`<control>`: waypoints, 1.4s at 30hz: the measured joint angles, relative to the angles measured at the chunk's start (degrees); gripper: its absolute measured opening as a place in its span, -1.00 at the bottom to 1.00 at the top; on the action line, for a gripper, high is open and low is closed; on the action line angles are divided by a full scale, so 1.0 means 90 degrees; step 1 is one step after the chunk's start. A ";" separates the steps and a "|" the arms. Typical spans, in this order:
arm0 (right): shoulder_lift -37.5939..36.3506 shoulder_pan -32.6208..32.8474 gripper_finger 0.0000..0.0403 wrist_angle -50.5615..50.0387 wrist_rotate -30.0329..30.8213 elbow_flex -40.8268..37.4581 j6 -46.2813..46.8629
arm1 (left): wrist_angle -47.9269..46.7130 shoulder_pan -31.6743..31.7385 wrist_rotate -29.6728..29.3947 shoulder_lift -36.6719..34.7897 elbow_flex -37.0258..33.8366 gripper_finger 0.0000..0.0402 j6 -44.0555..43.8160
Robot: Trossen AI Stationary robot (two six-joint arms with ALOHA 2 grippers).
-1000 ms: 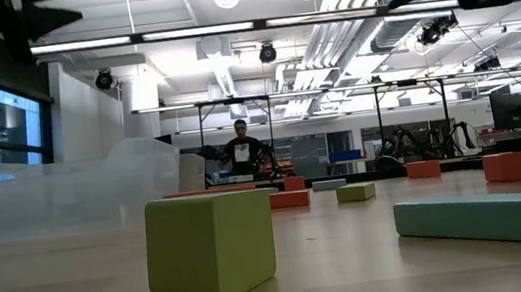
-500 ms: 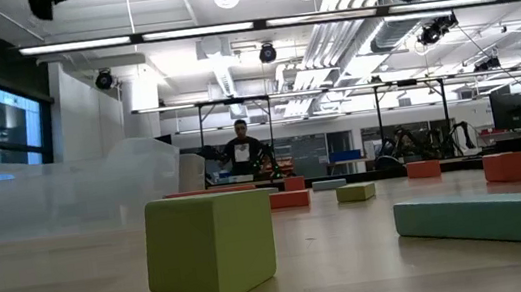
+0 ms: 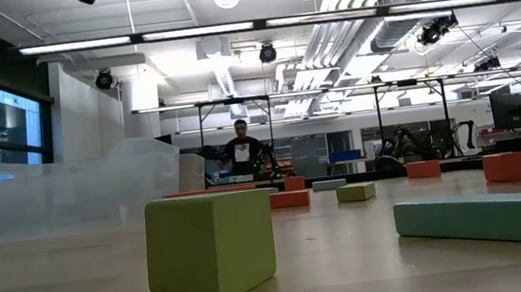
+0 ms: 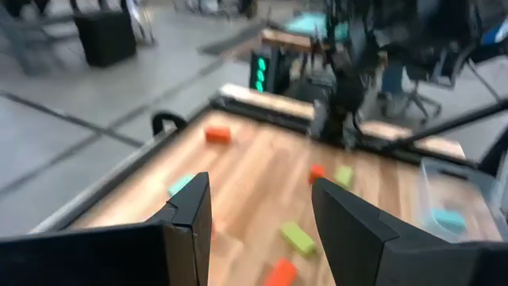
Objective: Sort & place blocks by color
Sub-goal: Put the orange block into the gray bin
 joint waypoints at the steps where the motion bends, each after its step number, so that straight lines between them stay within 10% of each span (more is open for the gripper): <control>1: -0.0119 -0.0044 -0.02 -0.0015 0.0001 0.0000 -0.0169 | -0.0140 0.0000 0.0098 0.0160 0.0102 -0.23 -0.0157; 29: -0.1402 -0.0497 -0.02 -0.2465 -0.0089 0.0000 -0.1346 | -0.1322 0.0261 0.3056 0.3411 0.1461 0.12 -0.2183; 42: -0.1402 -0.0497 -0.02 -0.2895 -0.0106 0.0000 -0.1347 | -0.0715 -0.0149 0.3119 0.4349 0.1456 0.12 -0.2691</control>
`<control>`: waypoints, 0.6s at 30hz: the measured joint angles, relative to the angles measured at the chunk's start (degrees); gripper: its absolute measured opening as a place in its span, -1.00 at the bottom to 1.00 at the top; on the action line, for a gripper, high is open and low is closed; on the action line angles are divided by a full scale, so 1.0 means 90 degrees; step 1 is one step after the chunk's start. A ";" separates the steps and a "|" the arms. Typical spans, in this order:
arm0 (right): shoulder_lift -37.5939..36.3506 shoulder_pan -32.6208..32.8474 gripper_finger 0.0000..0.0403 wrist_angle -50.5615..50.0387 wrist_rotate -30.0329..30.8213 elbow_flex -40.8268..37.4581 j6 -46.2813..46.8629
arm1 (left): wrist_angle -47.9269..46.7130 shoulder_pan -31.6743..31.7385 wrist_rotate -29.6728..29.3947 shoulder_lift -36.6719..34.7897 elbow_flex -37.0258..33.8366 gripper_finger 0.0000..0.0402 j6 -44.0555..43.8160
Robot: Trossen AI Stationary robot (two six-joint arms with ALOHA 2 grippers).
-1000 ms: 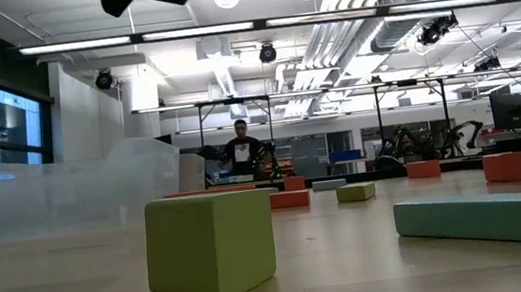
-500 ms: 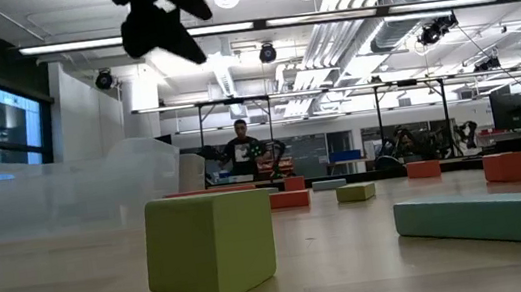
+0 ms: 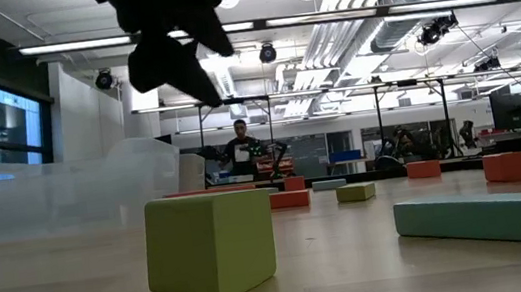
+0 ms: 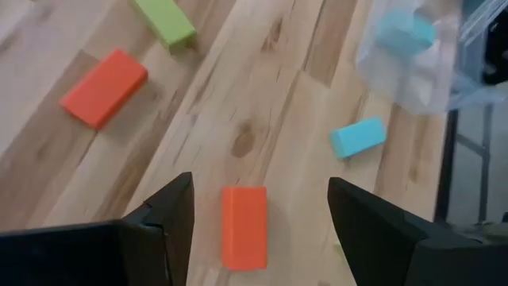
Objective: Sort & place blocks by color
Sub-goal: Put the orange block into the gray bin
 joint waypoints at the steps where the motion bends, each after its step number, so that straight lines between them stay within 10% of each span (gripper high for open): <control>1: 0.0000 0.0000 -0.02 -0.0008 0.0000 0.0000 0.0001 | 0.0013 -0.0029 0.0000 0.0057 0.0000 0.12 0.0000; 18: 0.0000 0.0000 -0.02 -0.0262 0.0005 0.0000 -0.0001 | 0.0158 -0.0446 -0.0165 0.0724 0.0000 0.12 -0.0172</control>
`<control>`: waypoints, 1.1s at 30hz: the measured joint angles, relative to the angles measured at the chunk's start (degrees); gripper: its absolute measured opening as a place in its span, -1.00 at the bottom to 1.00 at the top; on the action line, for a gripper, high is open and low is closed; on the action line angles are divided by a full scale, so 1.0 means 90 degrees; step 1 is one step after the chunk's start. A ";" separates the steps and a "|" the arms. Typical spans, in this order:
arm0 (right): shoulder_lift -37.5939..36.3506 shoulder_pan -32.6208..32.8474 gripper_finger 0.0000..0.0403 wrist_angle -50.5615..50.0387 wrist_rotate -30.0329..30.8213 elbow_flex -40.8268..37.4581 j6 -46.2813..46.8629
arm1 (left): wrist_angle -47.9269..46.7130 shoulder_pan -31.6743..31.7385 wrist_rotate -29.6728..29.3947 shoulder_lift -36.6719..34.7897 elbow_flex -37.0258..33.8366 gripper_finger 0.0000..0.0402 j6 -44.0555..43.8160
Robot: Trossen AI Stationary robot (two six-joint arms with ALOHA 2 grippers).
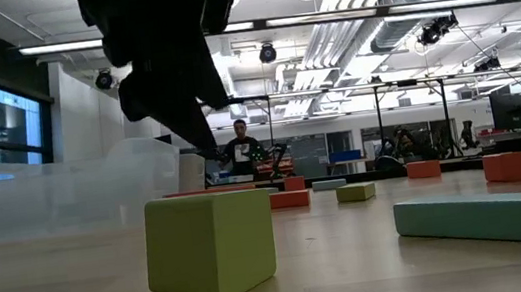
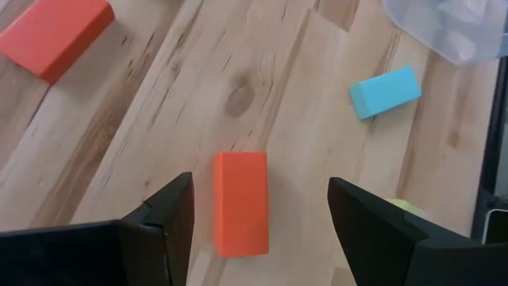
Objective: Sort & place blocks by color
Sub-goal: Put the orange block into the gray bin
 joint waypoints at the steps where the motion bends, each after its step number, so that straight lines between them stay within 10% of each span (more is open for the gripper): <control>1: 0.0001 0.0000 -0.02 -0.0009 0.0000 0.0000 0.0000 | -0.0007 0.0000 0.0000 0.0033 0.0000 0.12 0.0007; 33: 0.0005 0.0001 -0.02 -0.0244 0.0018 0.0000 0.0002 | 0.0256 0.0119 0.0072 0.0507 0.0003 0.12 0.1062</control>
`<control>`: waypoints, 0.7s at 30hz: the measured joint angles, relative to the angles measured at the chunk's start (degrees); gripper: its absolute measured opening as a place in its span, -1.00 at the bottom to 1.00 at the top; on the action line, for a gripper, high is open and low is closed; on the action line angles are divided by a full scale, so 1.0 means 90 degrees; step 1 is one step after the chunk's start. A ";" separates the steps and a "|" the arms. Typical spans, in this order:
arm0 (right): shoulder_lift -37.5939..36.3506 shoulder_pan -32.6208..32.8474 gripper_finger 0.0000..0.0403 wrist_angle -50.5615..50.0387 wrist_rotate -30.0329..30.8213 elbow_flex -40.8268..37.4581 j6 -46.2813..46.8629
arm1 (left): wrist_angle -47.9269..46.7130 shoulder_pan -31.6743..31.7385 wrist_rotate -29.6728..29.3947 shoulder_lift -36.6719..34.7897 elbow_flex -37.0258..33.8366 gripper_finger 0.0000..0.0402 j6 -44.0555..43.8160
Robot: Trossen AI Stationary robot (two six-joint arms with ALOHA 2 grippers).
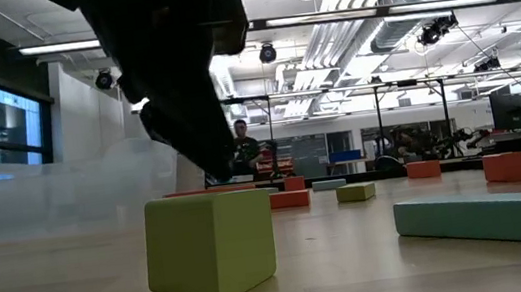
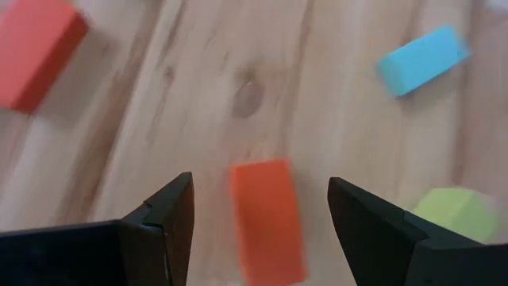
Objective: Sort & place blocks by color
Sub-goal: Put the orange block into the gray bin
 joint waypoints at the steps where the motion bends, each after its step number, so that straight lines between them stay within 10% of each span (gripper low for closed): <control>1: 0.0000 0.0000 -0.02 -0.0003 -0.0002 0.0000 -0.0002 | 0.0047 0.0000 0.0018 0.0029 0.0023 0.12 -0.0028; 21: 0.0000 -0.0001 -0.02 -0.0055 0.0011 0.0000 0.0000 | -0.0162 -0.0129 -0.0052 0.0214 0.0245 0.12 0.0057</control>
